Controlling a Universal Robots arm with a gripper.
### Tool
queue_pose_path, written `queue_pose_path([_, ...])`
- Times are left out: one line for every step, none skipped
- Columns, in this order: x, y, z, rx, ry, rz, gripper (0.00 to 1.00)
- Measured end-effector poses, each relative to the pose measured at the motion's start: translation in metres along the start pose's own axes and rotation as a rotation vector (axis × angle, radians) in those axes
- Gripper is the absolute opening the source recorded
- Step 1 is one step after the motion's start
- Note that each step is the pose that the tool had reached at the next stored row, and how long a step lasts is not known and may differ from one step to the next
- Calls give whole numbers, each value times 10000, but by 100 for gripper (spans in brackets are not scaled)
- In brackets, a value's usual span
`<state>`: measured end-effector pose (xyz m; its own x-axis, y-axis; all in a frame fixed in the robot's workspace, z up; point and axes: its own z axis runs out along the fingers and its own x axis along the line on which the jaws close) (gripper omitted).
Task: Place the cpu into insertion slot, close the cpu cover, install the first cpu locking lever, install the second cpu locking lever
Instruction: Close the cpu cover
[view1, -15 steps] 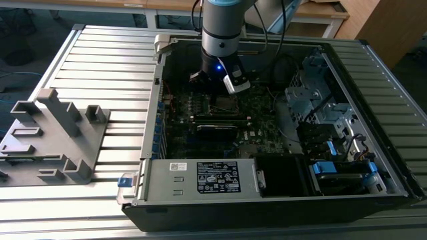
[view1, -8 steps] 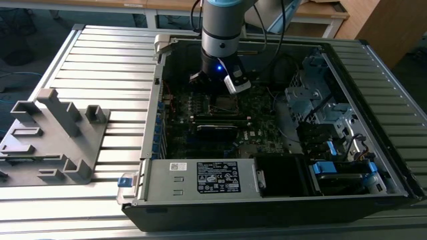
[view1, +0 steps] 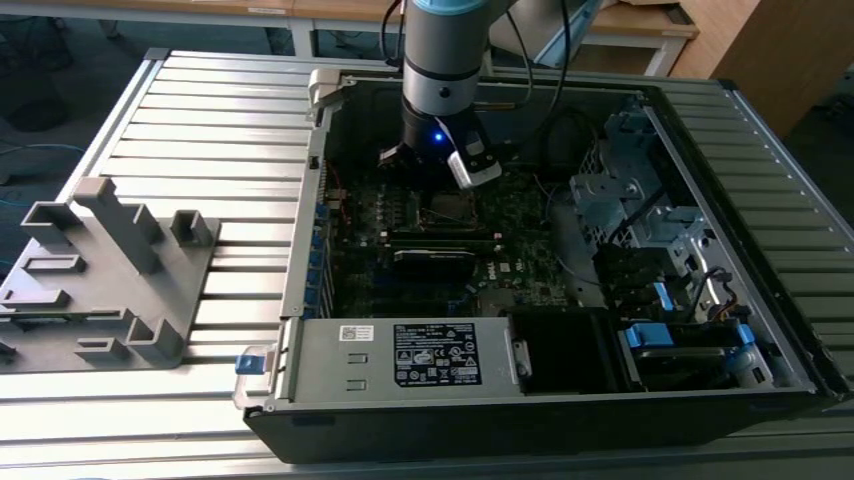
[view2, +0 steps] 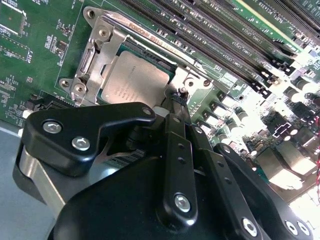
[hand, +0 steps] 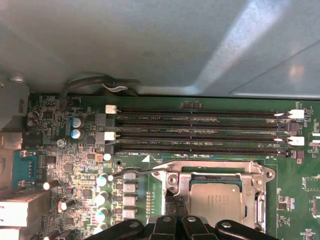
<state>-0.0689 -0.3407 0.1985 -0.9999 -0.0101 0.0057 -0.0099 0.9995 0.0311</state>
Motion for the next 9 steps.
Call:
queue_pose_path([0,0,0,1,0,0,11])
queue_pose_path([0,0,2,0,0,0,11])
queue_pose_path([0,0,3,1,0,0,11])
queue_pose_path([0,0,2,2,1,0,11])
queue_pose_path([0,0,3,2,1,1,11])
queue_pose_path([0,0,3,1,0,0,11])
queue_pose_path([0,0,4,1,0,0,11])
queue_pose_path([0,0,4,0,0,1,11])
queue_pose_path([0,0,3,0,0,1,11])
